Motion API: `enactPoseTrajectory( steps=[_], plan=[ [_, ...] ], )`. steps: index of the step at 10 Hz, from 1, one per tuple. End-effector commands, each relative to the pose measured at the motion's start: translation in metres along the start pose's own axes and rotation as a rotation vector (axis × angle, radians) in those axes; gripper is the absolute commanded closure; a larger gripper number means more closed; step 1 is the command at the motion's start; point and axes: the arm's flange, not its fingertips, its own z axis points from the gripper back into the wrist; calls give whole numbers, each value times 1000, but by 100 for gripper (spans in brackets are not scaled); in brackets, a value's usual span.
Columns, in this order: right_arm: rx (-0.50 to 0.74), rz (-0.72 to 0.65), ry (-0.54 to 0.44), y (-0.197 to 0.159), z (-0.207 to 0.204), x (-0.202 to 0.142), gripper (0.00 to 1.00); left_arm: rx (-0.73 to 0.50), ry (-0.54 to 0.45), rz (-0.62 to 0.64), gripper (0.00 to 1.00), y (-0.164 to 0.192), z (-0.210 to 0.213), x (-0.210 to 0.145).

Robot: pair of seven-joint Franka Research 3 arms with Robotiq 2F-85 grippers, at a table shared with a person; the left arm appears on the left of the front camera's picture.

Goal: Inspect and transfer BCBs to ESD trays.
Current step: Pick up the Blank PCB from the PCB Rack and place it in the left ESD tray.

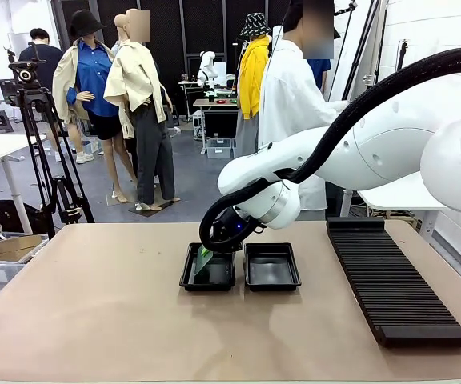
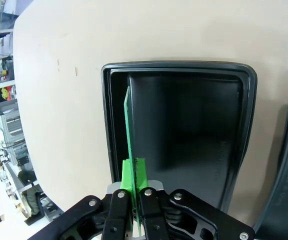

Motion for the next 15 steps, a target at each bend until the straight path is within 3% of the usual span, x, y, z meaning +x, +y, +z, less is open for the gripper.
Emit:
enactPoseTrajectory(
  steps=[1,5,6,10,11,15],
  plan=[
    [-4,-2,3,-1,1,-1,100,-11,-4,3,0,-2,2,0],
    [-17,-16,24,4,0,3,100,-11,-4,3,0,-2,2,0],
    [-41,-8,42,9,2,5,89,-11,-4,3,0,-2,2,0],
    [-77,-24,70,24,25,6,13,-11,-4,3,0,-2,2,0],
    [-109,-22,70,32,35,2,0,-11,-4,3,0,-2,2,0],
    [-223,-54,100,52,59,-4,0,-11,-4,3,0,-2,2,0]
  ],
)
